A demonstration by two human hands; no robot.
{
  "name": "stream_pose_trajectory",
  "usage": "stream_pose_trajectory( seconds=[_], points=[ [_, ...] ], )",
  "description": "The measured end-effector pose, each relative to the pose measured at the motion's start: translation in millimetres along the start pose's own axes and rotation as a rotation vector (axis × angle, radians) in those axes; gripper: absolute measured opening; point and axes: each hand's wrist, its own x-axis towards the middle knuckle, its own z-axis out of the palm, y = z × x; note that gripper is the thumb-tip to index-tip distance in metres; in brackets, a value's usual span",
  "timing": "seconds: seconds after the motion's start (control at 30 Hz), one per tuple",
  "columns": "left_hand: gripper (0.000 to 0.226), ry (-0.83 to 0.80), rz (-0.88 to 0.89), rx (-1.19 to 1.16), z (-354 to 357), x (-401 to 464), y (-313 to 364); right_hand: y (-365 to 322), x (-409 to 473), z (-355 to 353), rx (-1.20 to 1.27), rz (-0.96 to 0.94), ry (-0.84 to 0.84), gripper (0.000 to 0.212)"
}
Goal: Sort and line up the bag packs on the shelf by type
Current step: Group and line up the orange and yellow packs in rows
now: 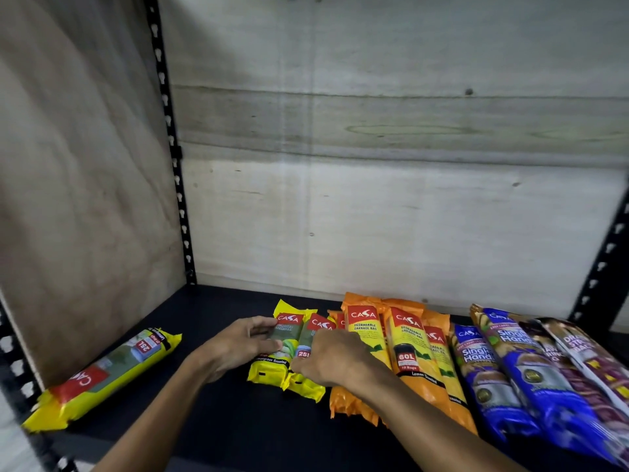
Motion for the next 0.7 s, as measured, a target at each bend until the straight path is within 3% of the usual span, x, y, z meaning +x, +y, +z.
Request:
stream_pose_trajectory(
  seconds=[0.1,0.2,0.33,0.43,0.53,0.6,0.7],
  points=[
    [0.063,0.038,0.011,0.064,7.5,-5.7,6.0,-2.9,-0.9,4.2,0.033,0.039,0.028,0.046],
    [0.055,0.214,0.073,0.333,-0.2,-17.8,8.6,-2.7,-4.3,4.0,0.054,0.058,0.034,0.038],
    [0.052,0.519,0.009,0.780,-58.1,-43.8,-2.9,-4.0,-3.3,9.1,0.107,0.069,0.205,0.060],
    [0.056,0.549,-0.189,0.913,-100.0,-65.2,-18.3,-8.3,2.1,15.7,0.066,0.021,0.220,0.065],
    [0.067,0.474,-0.314,0.957,-117.4,-76.9,-31.7,-10.3,10.9,24.0,0.030,-0.008,0.190,0.063],
    [0.084,0.428,-0.344,1.005,-119.3,-80.3,-38.4,-10.2,14.6,28.8,0.014,-0.008,0.200,0.062],
    [0.085,0.488,-0.316,1.015,-117.3,-82.6,-40.2,-8.5,13.3,25.8,0.001,-0.023,0.210,0.059]
  ],
)
